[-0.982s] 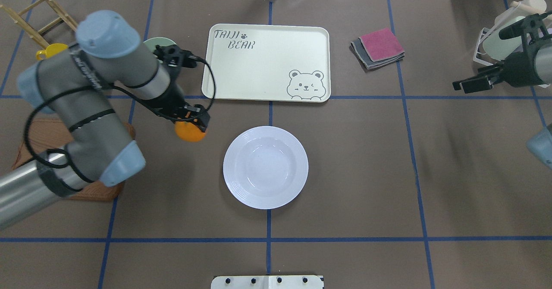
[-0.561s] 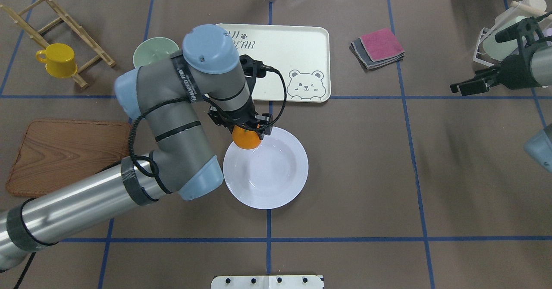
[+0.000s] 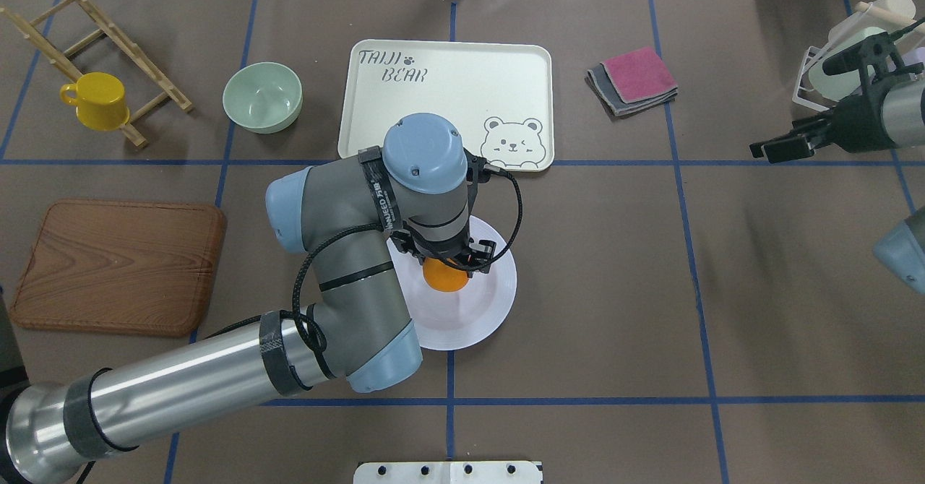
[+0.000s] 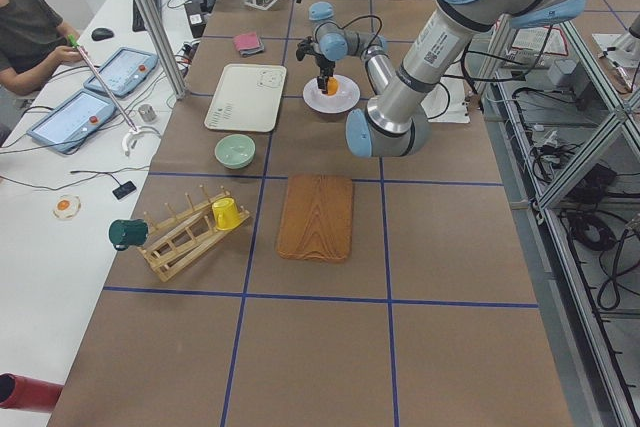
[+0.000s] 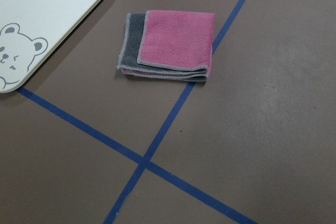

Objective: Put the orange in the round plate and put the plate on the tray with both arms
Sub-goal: 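Carry the orange with the left gripper over the white plate, then lower the orange onto the plate and open the left gripper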

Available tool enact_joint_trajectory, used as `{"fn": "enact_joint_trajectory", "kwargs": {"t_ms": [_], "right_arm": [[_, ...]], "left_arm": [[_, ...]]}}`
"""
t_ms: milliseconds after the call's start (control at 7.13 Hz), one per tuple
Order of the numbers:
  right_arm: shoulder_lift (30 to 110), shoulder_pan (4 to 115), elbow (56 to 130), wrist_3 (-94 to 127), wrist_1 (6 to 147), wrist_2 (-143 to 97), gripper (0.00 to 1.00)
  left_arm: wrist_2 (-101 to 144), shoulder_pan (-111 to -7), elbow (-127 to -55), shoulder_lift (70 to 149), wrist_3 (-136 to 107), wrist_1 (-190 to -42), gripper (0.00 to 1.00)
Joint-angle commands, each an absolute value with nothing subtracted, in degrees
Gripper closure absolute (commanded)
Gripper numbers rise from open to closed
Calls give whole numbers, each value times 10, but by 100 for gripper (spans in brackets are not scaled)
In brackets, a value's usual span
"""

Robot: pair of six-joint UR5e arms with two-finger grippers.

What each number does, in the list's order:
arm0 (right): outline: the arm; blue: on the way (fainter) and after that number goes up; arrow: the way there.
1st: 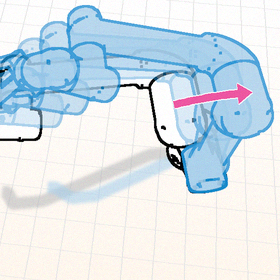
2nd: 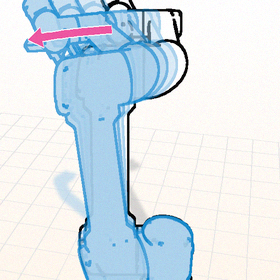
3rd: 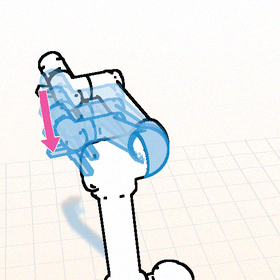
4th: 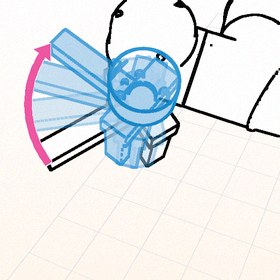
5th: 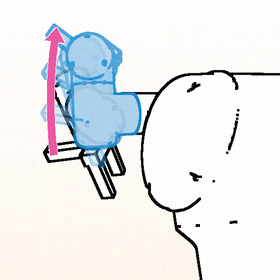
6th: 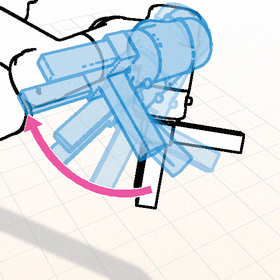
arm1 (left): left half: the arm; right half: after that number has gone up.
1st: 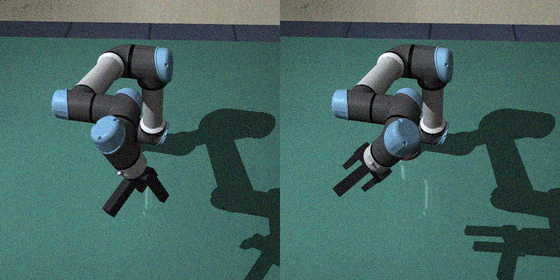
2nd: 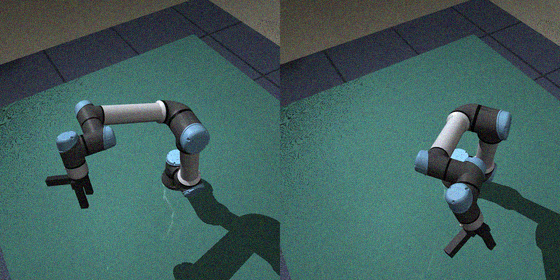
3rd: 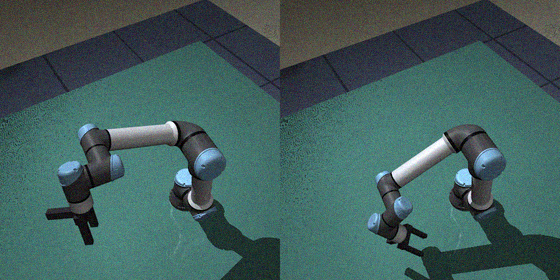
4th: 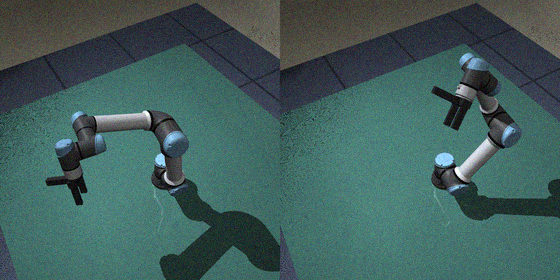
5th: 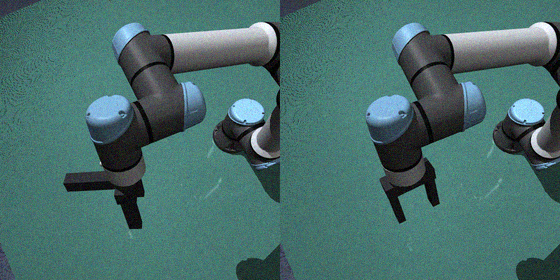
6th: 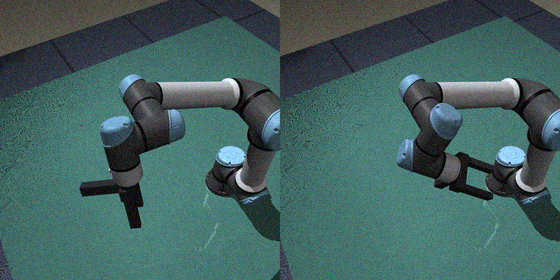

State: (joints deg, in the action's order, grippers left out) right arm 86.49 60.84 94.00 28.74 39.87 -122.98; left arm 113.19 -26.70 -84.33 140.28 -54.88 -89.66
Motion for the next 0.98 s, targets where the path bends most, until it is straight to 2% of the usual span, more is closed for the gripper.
{"fn": "enact_joint_trajectory", "kwargs": {"t_ms": [0,140,280,421,841], "right_arm": [[865,608,940,287,399,-1230,0],[865,608,939,287,399,-1228,0],[865,608,940,287,399,-1228,0],[865,608,940,288,399,-1228,0],[866,608,940,287,399,-1229,0]], "left_arm": [[1129,-254,-837,1405,-552,-897,100],[1129,-254,-830,1401,-548,-900,79],[1129,-254,-831,1402,-548,-900,65],[1126,-254,-831,1400,-547,-899,46],[1108,-253,-831,1399,-546,-900,18]]}}
